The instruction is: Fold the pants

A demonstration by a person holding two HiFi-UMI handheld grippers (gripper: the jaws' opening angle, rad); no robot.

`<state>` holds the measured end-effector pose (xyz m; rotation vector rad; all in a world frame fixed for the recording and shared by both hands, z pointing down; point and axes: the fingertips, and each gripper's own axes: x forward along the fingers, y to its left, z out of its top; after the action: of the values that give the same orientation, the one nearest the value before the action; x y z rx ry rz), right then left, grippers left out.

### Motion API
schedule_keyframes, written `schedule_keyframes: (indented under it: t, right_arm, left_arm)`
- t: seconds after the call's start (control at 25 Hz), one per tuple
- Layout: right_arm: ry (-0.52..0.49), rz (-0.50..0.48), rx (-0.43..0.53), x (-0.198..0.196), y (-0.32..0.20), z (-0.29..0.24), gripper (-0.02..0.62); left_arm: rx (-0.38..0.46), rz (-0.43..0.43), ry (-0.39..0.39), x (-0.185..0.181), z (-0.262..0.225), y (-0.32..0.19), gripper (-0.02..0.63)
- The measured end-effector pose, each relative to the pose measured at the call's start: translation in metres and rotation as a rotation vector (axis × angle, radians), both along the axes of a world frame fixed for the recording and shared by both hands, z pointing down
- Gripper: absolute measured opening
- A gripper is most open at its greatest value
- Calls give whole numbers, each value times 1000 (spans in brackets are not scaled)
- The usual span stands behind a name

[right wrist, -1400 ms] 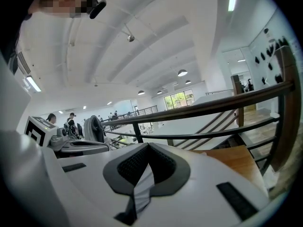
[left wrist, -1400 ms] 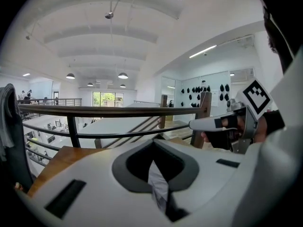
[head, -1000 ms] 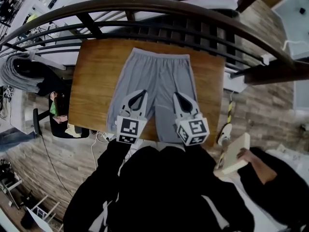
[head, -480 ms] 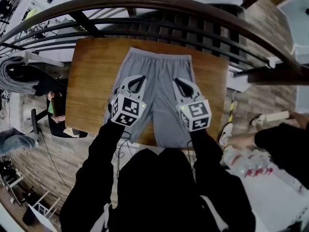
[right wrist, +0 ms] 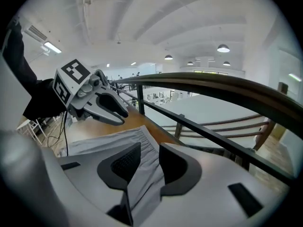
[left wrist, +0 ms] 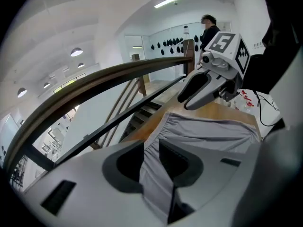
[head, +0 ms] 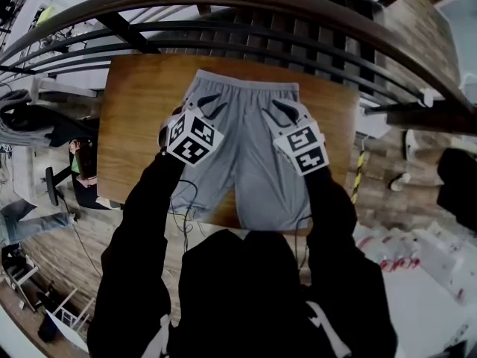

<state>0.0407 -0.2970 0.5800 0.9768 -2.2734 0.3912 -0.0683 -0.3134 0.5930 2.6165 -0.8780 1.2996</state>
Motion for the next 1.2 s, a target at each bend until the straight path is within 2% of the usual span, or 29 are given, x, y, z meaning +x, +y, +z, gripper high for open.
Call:
schedule_keyframes:
  t: [0.16, 0.44, 0.84, 1.04, 1.2]
  right_arm:
    - [78, -25, -9, 12, -20, 23, 112]
    - [250, -63, 39, 27, -53, 53, 113]
    - [345, -145, -3, 28, -90, 104, 112]
    - [357, -202, -36, 45, -112, 130, 112]
    - [385, -211, -42, 53, -127, 144, 112]
  left_arm:
    - [-12, 37, -41, 4, 16, -16, 92]
    - [18, 153, -181, 4, 49, -46, 103]
    - [-28, 251, -263, 0, 98, -90, 120]
    - [-63, 342, -312, 18, 128, -111, 123]
    - [-82, 372, -321, 23, 143, -122, 127]
